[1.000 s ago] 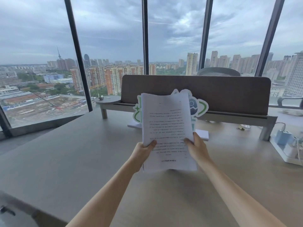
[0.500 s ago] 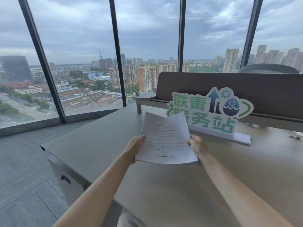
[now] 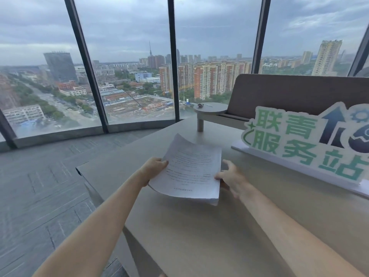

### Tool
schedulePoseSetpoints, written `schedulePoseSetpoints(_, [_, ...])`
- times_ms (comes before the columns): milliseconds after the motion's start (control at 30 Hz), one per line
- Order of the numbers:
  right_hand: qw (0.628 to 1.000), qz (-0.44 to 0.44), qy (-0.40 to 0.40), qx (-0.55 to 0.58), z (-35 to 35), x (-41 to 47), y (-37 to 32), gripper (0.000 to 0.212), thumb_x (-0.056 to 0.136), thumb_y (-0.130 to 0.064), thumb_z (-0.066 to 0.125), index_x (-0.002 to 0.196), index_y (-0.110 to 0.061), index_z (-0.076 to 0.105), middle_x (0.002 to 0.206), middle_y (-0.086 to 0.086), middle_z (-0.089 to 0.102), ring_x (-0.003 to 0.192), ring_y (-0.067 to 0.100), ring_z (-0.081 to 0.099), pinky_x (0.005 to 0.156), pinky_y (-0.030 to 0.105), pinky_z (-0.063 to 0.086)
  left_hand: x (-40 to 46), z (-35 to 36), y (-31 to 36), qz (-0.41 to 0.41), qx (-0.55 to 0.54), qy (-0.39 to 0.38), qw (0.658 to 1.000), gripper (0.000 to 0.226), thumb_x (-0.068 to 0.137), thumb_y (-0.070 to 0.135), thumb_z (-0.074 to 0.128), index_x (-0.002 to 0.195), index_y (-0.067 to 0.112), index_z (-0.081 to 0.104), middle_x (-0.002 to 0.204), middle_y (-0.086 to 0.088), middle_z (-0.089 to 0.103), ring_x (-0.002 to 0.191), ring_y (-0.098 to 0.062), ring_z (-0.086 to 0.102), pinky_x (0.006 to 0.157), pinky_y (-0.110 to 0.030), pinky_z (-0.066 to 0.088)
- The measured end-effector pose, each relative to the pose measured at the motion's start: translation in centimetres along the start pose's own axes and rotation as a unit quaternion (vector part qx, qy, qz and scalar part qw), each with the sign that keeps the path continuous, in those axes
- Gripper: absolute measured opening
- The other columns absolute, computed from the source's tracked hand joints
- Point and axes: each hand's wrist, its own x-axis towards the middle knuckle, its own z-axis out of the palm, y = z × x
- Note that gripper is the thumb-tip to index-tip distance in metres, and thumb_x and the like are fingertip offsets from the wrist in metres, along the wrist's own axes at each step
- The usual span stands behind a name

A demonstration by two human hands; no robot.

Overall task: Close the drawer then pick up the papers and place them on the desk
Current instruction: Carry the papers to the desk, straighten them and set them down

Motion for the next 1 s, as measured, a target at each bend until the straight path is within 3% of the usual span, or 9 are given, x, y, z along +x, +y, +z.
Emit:
schedulePoseSetpoints(100, [0.998, -0.024, -0.003, -0.055, 2.3, 4.2, -0.1, 0.055, 0.086, 0.011, 0.06, 0.124, -0.024, 0.041, 0.098, 0.008, 0.06, 0.089, 0.018, 0.063, 0.074, 0.025, 0.053, 5.1, -1.4, -1.3, 0.016, 0.05, 0.037, 0.998, 0.029, 0.095, 0.025, 0.057, 0.103, -0.002, 0.067, 0.104, -0.018, 0.07, 0.09, -0.032, 0.069, 0.078, -0.038, 0.055])
schedulePoseSetpoints(167, [0.997, -0.025, 0.002, -0.069, 3.8, 7.3, 0.0, 0.045, 0.084, 0.009, 0.063, 0.125, -0.009, 0.055, 0.11, 0.016, 0.064, 0.098, 0.026, 0.066, 0.089, 0.037, 0.057, 8.3, -2.0, -2.1, 0.022, 0.057, 0.051, 0.997, 0.026, 0.091, 0.023, 0.065, 0.102, 0.0, 0.066, 0.101, -0.016, 0.07, 0.09, -0.033, 0.069, 0.082, -0.04, 0.057])
schedulePoseSetpoints(267, [0.997, -0.024, 0.021, -0.064, 5.2, 11.3, -0.1, 0.041, 0.08, 0.006, 0.068, 0.119, -0.006, 0.063, 0.118, 0.018, 0.066, 0.107, 0.032, 0.067, 0.098, 0.043, 0.055, 12.9, -3.1, -3.1, 0.019, 0.08, 0.071, 0.994, 0.026, 0.088, 0.026, 0.067, 0.099, 0.002, 0.068, 0.096, -0.013, 0.07, 0.089, -0.032, 0.069, 0.084, -0.043, 0.058])
schedulePoseSetpoints(367, [0.995, -0.025, 0.04, -0.088, 5.9, 14.2, -0.7, 0.045, 0.078, -0.001, 0.073, 0.121, -0.009, 0.062, 0.113, 0.009, 0.065, 0.106, 0.027, 0.066, 0.098, 0.04, 0.055, 16.1, -3.8, -2.5, 0.008, 0.088, 0.081, 0.993, 0.022, 0.09, 0.018, 0.051, 0.079, 0.006, 0.065, 0.078, -0.009, 0.06, 0.071, -0.023, 0.057, 0.065, -0.031, 0.045])
schedulePoseSetpoints(467, [0.994, -0.015, 0.052, -0.098, 6.3, 16.5, -1.0, 0.038, 0.077, -0.007, 0.073, 0.113, -0.012, 0.066, 0.107, 0.006, 0.065, 0.101, 0.026, 0.068, 0.093, 0.042, 0.058, 19.1, -4.2, -1.4, 0.007, 0.114, 0.075, 0.991, 0.021, 0.088, 0.01, 0.046, 0.076, 0.009, 0.064, 0.079, -0.01, 0.055, 0.073, -0.021, 0.051, 0.063, -0.029, 0.038])
schedulePoseSetpoints(533, [0.992, -0.021, 0.052, -0.116, 6.4, 17.9, -1.0, 0.018, 0.074, -0.016, 0.07, 0.092, -0.018, 0.07, 0.101, 0.007, 0.07, 0.096, 0.029, 0.071, 0.088, 0.046, 0.059, 20.7, -4.3, -1.0, 0.016, 0.131, 0.071, 0.989, 0.021, 0.09, 0.012, 0.053, 0.094, 0.006, 0.073, 0.092, -0.008, 0.064, 0.086, -0.025, 0.058, 0.073, -0.029, 0.044])
schedulePoseSetpoints(600, [0.993, -0.017, 0.032, -0.113, 6.5, 19.0, -1.6, 0.006, 0.08, -0.014, 0.065, 0.081, -0.02, 0.067, 0.101, 0.014, 0.072, 0.085, 0.032, 0.074, 0.074, 0.044, 0.062, 22.3, -4.2, -0.5, 0.029, 0.13, 0.08, 0.988, 0.024, 0.092, 0.009, 0.054, 0.109, 0.003, 0.07, 0.103, -0.012, 0.064, 0.096, -0.026, 0.057, 0.081, -0.03, 0.043])
schedulePoseSetpoints(700, [0.992, -0.005, -0.02, -0.121, 6.4, 20.4, -2.4, 0.013, 0.093, -0.001, 0.054, 0.089, -0.01, 0.063, 0.092, 0.015, 0.067, 0.063, 0.027, 0.071, 0.05, 0.031, 0.057, 24.5, -4.3, 0.0, 0.045, 0.15, 0.092, 0.983, 0.028, 0.092, 0.001, 0.049, 0.113, -0.001, 0.067, 0.101, -0.016, 0.064, 0.101, -0.033, 0.062, 0.08, -0.029, 0.044])
schedulePoseSetpoints(1000, [0.988, -0.003, -0.057, -0.14, 7.0, 22.5, -3.2, 0.012, 0.093, 0.002, 0.055, 0.103, -0.003, 0.06, 0.083, 0.015, 0.061, 0.051, 0.022, 0.067, 0.045, 0.03, 0.058, 28.2, -4.5, 0.6, 0.09, 0.252, 0.112, 0.957, 0.035, 0.088, 0.0, 0.045, 0.107, 0.008, 0.073, 0.113, -0.02, 0.07, 0.106, -0.036, 0.063, 0.09, -0.035, 0.049])
